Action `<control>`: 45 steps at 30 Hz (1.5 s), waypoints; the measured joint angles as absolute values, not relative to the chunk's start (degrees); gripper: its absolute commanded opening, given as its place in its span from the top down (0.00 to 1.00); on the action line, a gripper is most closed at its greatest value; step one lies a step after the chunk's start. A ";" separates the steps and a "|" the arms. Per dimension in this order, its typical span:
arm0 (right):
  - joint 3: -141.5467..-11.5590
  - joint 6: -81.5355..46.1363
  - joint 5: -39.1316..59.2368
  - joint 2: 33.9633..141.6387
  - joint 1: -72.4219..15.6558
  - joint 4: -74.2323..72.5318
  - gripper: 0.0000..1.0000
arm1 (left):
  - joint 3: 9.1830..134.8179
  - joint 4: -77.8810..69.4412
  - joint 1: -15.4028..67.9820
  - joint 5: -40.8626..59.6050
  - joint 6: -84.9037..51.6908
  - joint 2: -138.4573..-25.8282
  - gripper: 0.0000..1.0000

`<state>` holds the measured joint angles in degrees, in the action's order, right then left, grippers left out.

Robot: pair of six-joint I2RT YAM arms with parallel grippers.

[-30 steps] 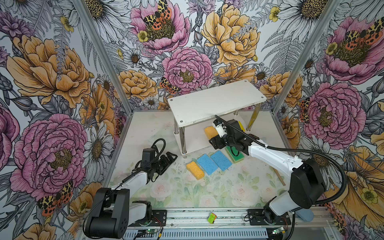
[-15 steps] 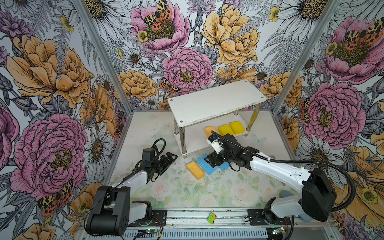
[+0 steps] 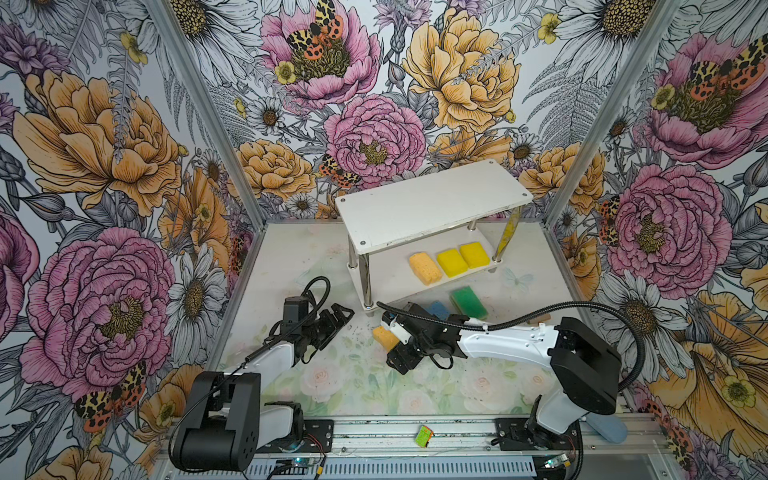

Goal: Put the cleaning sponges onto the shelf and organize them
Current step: 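Move the right gripper to the orange sponge beside the blue sponges and close it, then lift the orange sponge and carry it under the shelf's top board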

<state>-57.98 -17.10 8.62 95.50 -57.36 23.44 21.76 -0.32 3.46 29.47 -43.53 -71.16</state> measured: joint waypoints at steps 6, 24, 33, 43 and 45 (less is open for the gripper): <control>-60.31 -17.15 7.29 97.67 -57.98 23.35 0.16 | 21.76 -0.32 3.46 29.65 -43.53 -71.16 0.01; -60.40 -16.93 3.73 96.29 -58.17 22.94 0.16 | 21.76 -0.30 3.07 30.06 -43.53 -71.16 0.01; -54.59 -17.21 1.56 96.05 -58.17 15.92 0.17 | 21.76 -0.30 3.01 30.06 -43.53 -71.16 0.01; -48.90 -18.63 0.58 96.05 -58.17 6.20 0.17 | 21.76 -0.32 2.74 30.06 -43.53 -71.26 0.01; -47.44 -19.00 0.38 96.05 -58.17 3.86 0.17 | 21.76 -0.32 2.74 30.06 -43.53 -71.55 0.01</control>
<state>-47.44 -19.00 0.38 96.05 -58.17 3.86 21.76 -0.32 2.74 30.06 -43.53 -71.55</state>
